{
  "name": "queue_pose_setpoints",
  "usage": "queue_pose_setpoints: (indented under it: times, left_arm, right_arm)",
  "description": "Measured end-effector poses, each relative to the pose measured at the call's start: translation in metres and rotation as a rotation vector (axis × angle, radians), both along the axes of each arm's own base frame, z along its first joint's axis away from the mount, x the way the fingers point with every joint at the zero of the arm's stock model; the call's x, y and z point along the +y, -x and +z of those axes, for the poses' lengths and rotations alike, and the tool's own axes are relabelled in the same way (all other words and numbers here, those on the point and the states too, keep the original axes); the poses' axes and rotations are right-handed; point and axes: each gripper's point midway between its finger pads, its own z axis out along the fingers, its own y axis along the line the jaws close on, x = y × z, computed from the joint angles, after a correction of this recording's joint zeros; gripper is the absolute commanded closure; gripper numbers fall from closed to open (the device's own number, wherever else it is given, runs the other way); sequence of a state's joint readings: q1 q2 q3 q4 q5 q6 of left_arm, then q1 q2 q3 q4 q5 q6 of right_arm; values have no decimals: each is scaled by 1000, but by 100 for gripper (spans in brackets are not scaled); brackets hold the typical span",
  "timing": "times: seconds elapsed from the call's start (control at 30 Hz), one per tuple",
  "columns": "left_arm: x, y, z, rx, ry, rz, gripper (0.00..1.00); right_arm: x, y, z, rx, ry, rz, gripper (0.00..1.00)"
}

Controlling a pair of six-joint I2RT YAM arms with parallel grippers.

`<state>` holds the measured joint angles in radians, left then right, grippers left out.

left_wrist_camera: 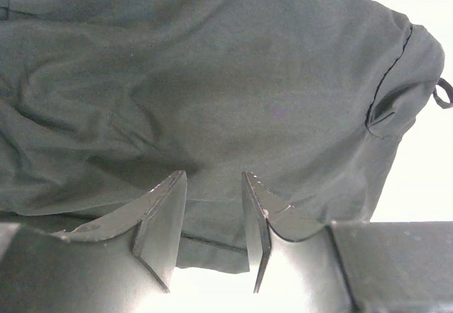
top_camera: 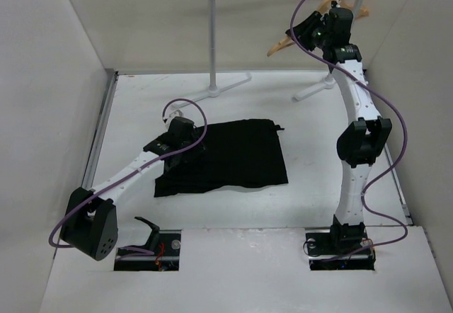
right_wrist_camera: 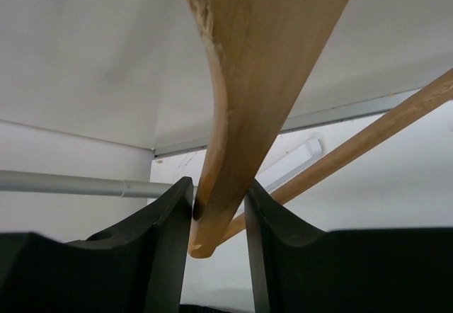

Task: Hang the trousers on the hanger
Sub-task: Pick up the hanger from the clothesline.

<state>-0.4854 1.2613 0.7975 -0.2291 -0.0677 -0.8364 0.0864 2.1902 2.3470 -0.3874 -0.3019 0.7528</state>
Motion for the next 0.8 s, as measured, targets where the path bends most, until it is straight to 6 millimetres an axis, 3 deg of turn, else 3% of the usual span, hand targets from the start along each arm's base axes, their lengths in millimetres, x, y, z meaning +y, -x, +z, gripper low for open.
queue_pose_setpoints:
  times: [0.17, 0.43, 0.8]
  left_arm:
    - [1, 0, 0, 0, 0, 3, 66]
    - [4, -2, 0, -1, 0, 13, 65]
    - [4, -8, 9, -18, 11, 21, 55]
  right_arm:
    - [7, 2, 3, 9, -40, 16, 75]
    - [18, 8, 7, 3, -40, 44, 78]
    - [67, 75, 34, -49, -26, 186, 80]
